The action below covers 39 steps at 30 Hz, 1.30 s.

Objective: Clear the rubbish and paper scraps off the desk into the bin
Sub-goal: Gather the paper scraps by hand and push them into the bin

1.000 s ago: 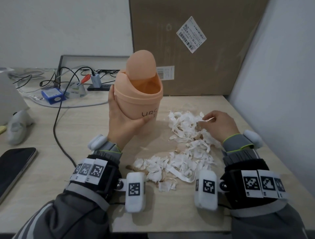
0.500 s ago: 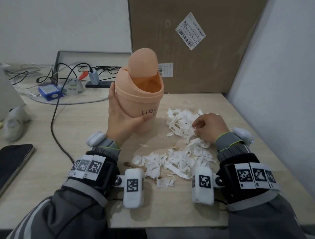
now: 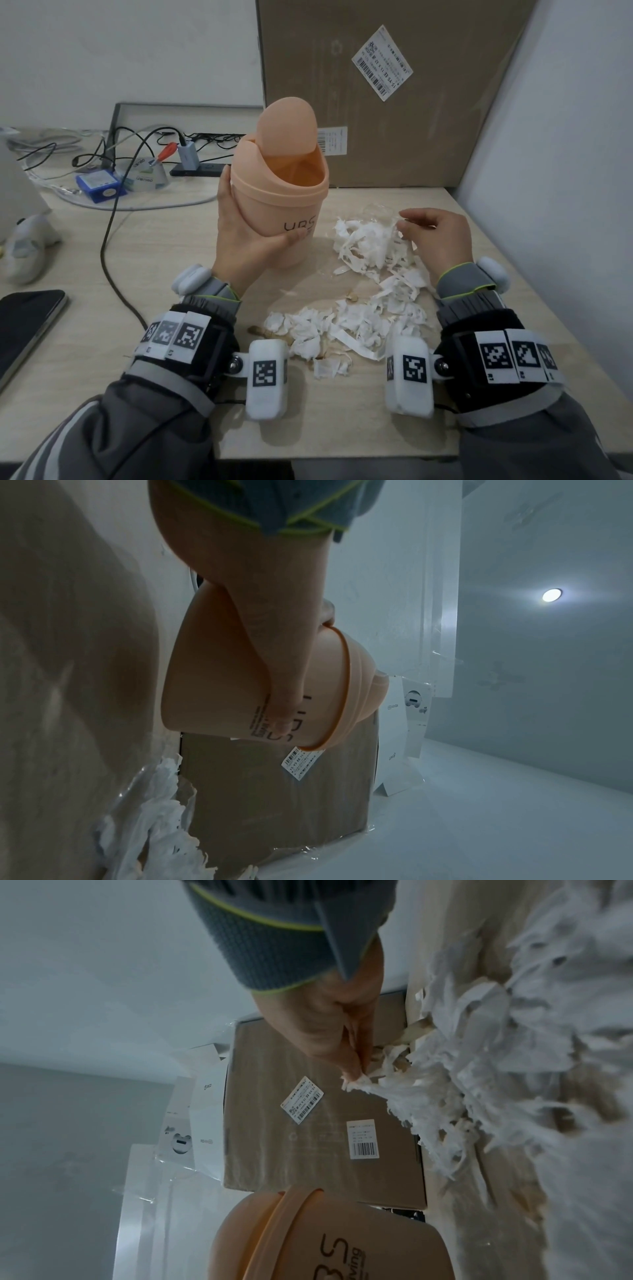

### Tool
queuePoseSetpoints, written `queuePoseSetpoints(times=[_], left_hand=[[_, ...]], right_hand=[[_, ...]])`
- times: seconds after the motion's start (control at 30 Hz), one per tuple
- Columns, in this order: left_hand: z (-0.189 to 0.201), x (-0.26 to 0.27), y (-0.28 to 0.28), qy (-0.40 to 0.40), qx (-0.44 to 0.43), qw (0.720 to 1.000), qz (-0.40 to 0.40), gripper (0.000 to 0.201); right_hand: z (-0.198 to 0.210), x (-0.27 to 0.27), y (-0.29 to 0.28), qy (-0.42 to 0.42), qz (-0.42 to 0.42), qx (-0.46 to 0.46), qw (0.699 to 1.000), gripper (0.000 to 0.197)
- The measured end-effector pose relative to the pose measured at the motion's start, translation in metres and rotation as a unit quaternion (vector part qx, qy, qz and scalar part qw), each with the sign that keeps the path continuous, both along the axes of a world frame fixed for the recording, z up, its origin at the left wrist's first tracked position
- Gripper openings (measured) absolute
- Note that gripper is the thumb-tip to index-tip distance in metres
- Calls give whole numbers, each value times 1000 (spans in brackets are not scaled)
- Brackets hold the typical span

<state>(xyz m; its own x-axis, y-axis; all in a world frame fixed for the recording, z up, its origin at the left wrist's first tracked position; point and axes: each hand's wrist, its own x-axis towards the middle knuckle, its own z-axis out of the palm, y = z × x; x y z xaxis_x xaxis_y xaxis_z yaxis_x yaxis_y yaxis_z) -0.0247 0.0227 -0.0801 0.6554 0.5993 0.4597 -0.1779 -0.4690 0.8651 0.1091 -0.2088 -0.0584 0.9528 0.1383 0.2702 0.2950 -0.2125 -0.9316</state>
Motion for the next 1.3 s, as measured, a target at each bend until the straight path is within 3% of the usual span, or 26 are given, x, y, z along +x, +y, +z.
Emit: queuePoseSetpoints(times=[0.17,0.37,0.63,0.87,1.3], left_hand=[[1,-1,-2,-1,-2,1000,-6,138],[2,-2,-3,1,-4,1000,-7,138],[2,-1,-4,11,4,1000,-8,138],[3,0,-8,25,62,998,-5,136],[8,-2,-18,61,125,985,-97,134]], right_hand=[[8,-6,-1,10,16,114,993,13],[12,-5,1,74,67,249,963,13],[11,-6,4,78,72,250,962,12],[32,-22,4,44,157,391,906,15],[27,-33,22,17,227,324,918,17]])
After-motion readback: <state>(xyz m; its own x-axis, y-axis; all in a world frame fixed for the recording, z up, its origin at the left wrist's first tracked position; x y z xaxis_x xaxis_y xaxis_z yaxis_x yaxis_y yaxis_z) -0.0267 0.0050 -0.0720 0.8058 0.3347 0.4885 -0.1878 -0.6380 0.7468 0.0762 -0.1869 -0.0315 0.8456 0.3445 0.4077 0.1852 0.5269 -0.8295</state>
